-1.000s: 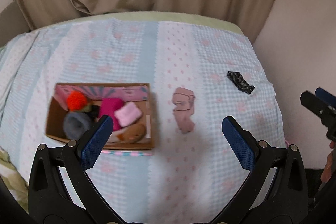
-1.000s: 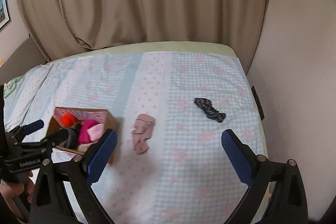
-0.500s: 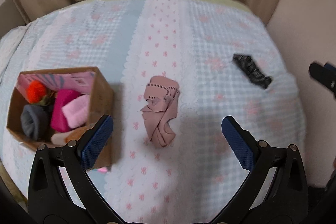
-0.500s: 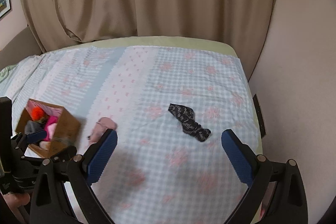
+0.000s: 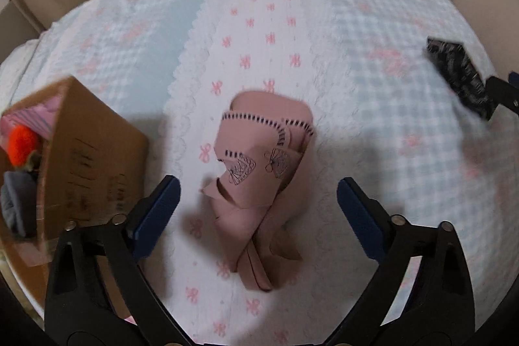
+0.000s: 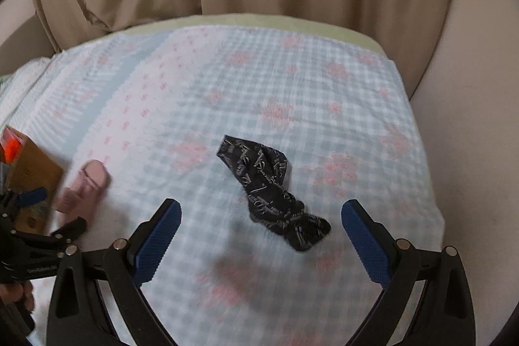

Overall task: Organize soft objects
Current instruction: 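Grasp the pink patterned scarf with the left tool while the right tool grasps the black scarf, then carry the pink scarf and black scarf into the box and open both tools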

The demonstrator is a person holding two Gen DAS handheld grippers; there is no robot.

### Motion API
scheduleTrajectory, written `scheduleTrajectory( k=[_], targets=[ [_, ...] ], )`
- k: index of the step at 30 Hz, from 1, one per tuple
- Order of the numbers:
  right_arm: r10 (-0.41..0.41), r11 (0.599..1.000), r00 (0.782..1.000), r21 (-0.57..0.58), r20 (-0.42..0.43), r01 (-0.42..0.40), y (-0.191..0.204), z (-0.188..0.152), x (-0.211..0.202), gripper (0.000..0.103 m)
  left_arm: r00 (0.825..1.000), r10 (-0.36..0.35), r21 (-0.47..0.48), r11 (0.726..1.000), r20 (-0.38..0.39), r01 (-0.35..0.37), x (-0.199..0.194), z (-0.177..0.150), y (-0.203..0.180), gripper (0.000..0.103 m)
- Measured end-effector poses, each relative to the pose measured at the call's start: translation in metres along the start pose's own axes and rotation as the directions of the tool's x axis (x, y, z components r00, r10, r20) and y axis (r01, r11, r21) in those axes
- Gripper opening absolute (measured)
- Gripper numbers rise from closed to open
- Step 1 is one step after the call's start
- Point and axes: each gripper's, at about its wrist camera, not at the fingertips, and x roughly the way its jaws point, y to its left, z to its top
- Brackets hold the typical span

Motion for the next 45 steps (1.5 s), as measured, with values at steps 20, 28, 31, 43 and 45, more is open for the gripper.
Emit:
scheduleTrajectory(
  k=[20,28,31,43,45],
  targets=[
    [0.05,0.999,0.997,0.003,-0.052,-0.05,-0.01,-0.001,0.053,0.04,0.983,-0.159,-0.11,0.983,-0.089,0.149,0.025,0.005,0.03,0.025],
    [0.037,0.999,0.999,0.014,-0.03,-0.037,-0.008,0.002,0.026,0.038,0.981,-0.176,-0.121,0.979,-0.077,0.166,0.006,0.004,0.033,0.023],
    [0.03,0.999,0.999,0.024,-0.017,-0.03,-0.007,0.006,0.006,0.038,0.982,-0.181,-0.111,0.978,-0.056,0.174,-0.014,0.007,0.032,0.023],
    [-0.006,0.996,0.998,0.09,0.065,0.0,0.023,0.042,-0.131,0.038,0.969,-0.23,-0.099,0.966,0.096,0.239,-0.155,0.037,0.055,0.023],
    [-0.013,0.995,0.997,0.103,0.078,0.005,0.036,0.05,-0.159,0.038,0.964,-0.238,-0.094,0.964,0.115,0.249,-0.18,0.04,0.064,0.023]
  ],
)
